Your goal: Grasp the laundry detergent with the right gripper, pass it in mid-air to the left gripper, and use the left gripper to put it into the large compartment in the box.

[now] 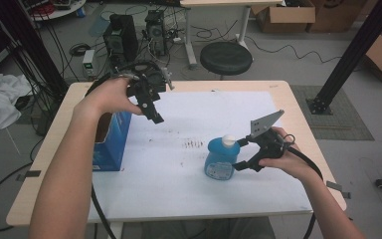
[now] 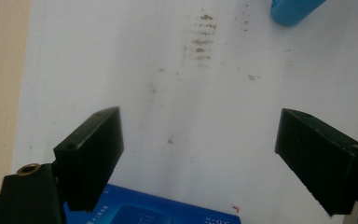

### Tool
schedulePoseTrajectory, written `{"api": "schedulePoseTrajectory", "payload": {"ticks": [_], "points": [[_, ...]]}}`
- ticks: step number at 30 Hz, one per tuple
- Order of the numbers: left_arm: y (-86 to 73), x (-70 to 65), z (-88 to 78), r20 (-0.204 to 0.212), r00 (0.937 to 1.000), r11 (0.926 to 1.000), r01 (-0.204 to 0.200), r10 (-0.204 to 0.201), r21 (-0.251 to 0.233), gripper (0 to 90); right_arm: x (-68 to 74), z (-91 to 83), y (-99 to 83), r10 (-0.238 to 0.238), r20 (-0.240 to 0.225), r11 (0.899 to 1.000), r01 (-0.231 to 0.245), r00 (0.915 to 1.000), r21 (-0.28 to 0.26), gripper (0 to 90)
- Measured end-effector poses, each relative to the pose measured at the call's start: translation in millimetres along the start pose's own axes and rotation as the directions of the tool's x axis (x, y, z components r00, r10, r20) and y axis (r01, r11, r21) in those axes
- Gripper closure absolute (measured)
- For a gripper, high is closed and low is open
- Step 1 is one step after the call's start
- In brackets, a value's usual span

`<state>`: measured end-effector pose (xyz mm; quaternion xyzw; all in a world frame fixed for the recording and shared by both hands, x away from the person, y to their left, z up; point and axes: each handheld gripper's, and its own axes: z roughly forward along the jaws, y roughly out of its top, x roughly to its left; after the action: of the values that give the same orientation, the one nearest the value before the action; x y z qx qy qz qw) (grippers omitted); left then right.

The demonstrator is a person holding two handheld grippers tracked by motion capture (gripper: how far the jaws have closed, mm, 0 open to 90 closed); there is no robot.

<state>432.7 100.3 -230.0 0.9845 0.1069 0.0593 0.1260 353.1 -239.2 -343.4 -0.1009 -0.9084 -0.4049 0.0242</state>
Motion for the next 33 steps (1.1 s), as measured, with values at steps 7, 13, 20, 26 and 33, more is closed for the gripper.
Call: {"api": "schedulePoseTrajectory", "payload": {"ticks": [7, 13, 20, 26, 33], "points": [[-0.6, -0.8, -0.6, -0.003, 1.0, 1.0, 0.0, 0.0, 0.002, 15.9, 0.7, 9.0, -3.9, 0.001, 0.007, 1.0, -0.001, 1.0, -0.005, 21.7], [-0.3, -0.9, -0.6, -0.003, 1.0, 1.0, -0.002, 0.002, 0.001, 16.0, 1.7, 16.7, -5.5, 0.0, 0.014, 1.0, 0.0, 0.9999, -0.016, 24.1], [-0.7, -1.2, -0.9, -0.005, 1.0, 1.0, 0.0, 0.0, 0.002, 16.0, 3.3, 27.3, -6.1, -0.013, 0.031, 0.999, 0.014, 0.9994, -0.035, 26.9], [-1.3, -1.3, -1.6, -0.004, 1.0, 1.0, 0.001, -0.001, 0.001, 16.0, 3.8, 32.7, -6.1, -0.017, 0.04, 0.999, 0.019, 0.9991, -0.048, 30.5], [-1.1, -1.3, -1.7, -0.003, 1.0, 1.0, 0.0, 0.0, 0.001, 16.0, 4.2, 34.5, -6.1, -0.024, 0.049, 0.997, 0.028, 0.9985, -0.067, 35.5]]}}
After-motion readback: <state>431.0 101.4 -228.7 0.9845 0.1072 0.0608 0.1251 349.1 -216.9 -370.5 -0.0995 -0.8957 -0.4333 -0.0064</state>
